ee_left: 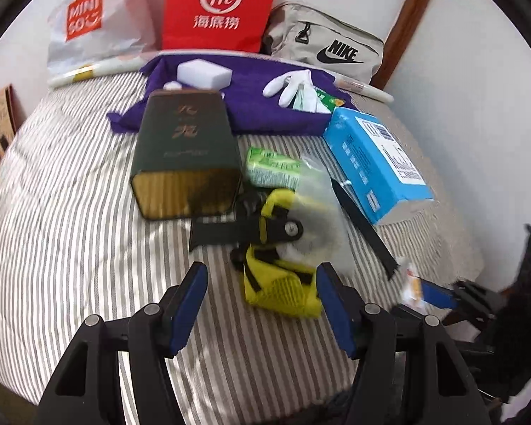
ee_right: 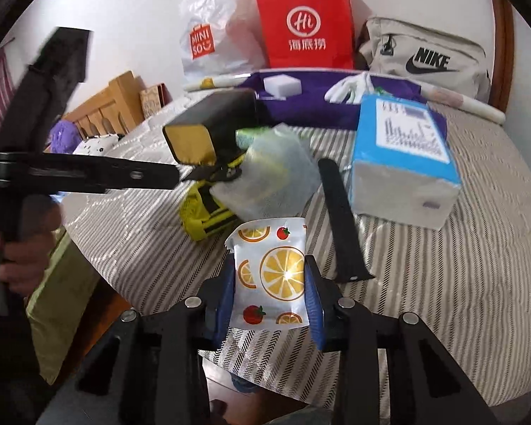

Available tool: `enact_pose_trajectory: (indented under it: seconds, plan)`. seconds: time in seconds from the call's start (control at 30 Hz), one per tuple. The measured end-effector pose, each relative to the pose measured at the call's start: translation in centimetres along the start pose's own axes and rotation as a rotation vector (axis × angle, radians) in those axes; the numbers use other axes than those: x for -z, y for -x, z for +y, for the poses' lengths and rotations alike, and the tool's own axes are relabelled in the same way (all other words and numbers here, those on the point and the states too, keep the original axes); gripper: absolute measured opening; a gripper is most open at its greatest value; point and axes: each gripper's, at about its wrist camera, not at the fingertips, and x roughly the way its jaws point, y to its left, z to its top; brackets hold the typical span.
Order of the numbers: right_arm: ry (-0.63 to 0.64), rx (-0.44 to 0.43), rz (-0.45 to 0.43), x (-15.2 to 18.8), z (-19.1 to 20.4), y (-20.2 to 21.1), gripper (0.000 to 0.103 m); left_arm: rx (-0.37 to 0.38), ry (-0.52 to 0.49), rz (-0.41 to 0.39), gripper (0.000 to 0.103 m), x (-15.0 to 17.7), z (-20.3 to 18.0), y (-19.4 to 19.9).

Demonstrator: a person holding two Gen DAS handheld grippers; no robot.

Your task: Organize soft objects

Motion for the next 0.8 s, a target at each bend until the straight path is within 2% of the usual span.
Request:
enact_pose_trajectory:
  seconds: [0.17, 0.33, 0.4, 0.53, 0.63, 0.7, 0.8]
  plan:
    - [0.022, 0.008, -0.022, 0.0, -0.3, 0.9, 0.036, -0.041, -0.048, 0.014, 0.062, -0.8, 0.0, -2.0]
    - [0.013, 0.019, -0.011, 0.2, -1.5, 0.8, 0.036, -0.028, -0.122, 0.027, 0.062, -1.1, -1.0, -3.7]
    - [0.007, 0.021, -0.006, 0.2, -1.9, 0.7, 0.036, -0.054, -0.147, 0.042, 0.062, -1.2, -1.3, -4.7]
    - [-0.005, 0.031, 0.013, 0.3, -2.7, 0.1, 0.036, -0.079, -0.169, 0.024, 0.064, -1.4, -1.4, -5.5]
    - [-0.01, 0.038, 0.02, 0.4, -3.0, -0.1, 0.036, -0.056, -0.178, 0.019, 0.054, -1.5, -1.3, -5.3]
    - [-0.013, 0.043, 0.019, 0.5, -3.2, -0.1, 0.036, -0.048, -0.191, 0.012, 0.036, -1.4, -1.5, -4.7]
    - [-0.018, 0.047, 0.009, 0.5, -3.4, 0.2, 0.036, -0.032, -0.195, 0.008, 0.015, -1.4, -1.4, -4.0]
